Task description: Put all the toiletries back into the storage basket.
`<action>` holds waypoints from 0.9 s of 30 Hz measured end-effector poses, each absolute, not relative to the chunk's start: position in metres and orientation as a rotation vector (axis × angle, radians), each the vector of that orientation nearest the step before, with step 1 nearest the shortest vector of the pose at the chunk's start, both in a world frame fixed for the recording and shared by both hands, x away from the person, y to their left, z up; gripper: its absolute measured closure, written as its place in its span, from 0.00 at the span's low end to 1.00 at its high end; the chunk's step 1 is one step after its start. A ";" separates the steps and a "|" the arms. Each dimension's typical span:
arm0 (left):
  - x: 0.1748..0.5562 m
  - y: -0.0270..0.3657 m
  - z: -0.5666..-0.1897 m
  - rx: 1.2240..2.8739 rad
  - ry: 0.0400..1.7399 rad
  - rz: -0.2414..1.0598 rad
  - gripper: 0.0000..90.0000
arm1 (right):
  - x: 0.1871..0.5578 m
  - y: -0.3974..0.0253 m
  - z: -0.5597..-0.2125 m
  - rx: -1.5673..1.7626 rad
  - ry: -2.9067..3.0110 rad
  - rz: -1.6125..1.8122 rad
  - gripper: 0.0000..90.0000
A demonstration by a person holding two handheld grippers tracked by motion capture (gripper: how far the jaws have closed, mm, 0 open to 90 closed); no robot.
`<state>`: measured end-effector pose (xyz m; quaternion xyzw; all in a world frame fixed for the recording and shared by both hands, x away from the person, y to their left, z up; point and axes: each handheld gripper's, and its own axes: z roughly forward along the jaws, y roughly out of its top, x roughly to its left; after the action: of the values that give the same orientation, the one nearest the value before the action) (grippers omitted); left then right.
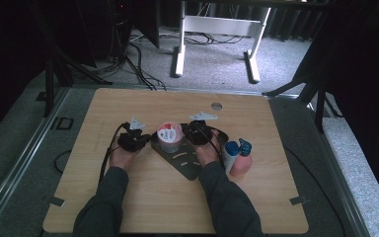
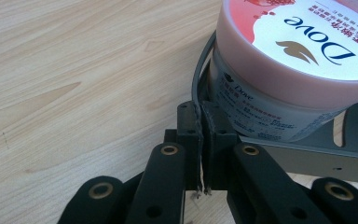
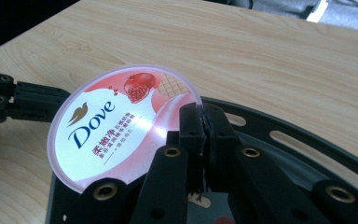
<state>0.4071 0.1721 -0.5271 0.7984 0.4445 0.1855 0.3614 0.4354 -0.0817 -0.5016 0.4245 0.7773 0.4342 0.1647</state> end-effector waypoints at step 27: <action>0.406 0.175 -0.526 2.025 1.172 0.495 0.87 | 0.420 -0.072 -0.500 1.105 2.279 1.223 0.80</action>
<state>0.4062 0.1747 -0.5264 0.7878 0.4560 0.1926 0.3665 0.4198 -0.0720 -0.4999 0.3877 0.7994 0.4290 0.1635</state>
